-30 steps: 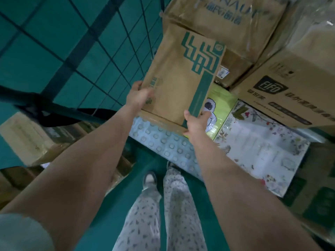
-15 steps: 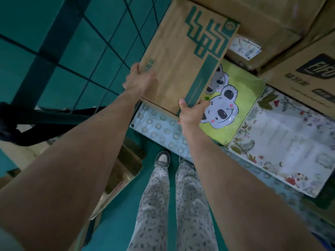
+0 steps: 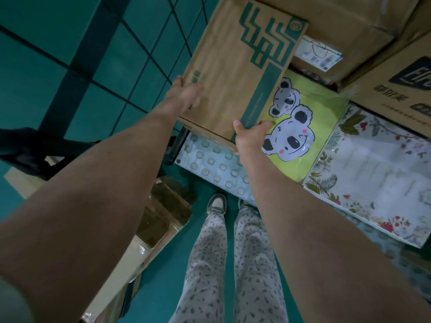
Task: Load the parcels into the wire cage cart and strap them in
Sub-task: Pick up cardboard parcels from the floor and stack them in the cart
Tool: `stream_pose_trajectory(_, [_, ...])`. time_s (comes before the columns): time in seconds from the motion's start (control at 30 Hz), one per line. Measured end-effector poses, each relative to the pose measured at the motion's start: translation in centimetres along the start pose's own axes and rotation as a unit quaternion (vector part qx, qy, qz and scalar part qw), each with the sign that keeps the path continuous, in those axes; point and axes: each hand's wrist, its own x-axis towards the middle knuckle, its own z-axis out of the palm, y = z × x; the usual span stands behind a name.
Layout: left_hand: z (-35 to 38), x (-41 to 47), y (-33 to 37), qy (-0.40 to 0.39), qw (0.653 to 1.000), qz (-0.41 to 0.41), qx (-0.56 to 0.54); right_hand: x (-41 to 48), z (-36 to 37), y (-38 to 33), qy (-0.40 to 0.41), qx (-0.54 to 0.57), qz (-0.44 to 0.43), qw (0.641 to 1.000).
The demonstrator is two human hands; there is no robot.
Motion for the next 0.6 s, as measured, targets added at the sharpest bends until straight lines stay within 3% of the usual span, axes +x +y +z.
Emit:
stream_pose_trajectory(0.1, [-0.2, -0.6, 0.0, -0.033, 0.998, -0.023, 0.045, 0.2, -0.3, -0.4, -0.014, -0.025, 0.01, 1.0])
stream_pose_trajectory(0.27, [-0.2, -2.8, 1.4, -0.008, 0.998, -0.018, 0.057, 0.5, -2.1, -3.2, -0.065, -0.16, 0.039, 0.984])
stream_pose_trajectory(0.6, [-2.9, -11.8, 8.6, -0.037, 0.993, 0.112, 0.014, -7.1, -9.2, -12.6, -0.036, -0.218, -0.06, 0.973])
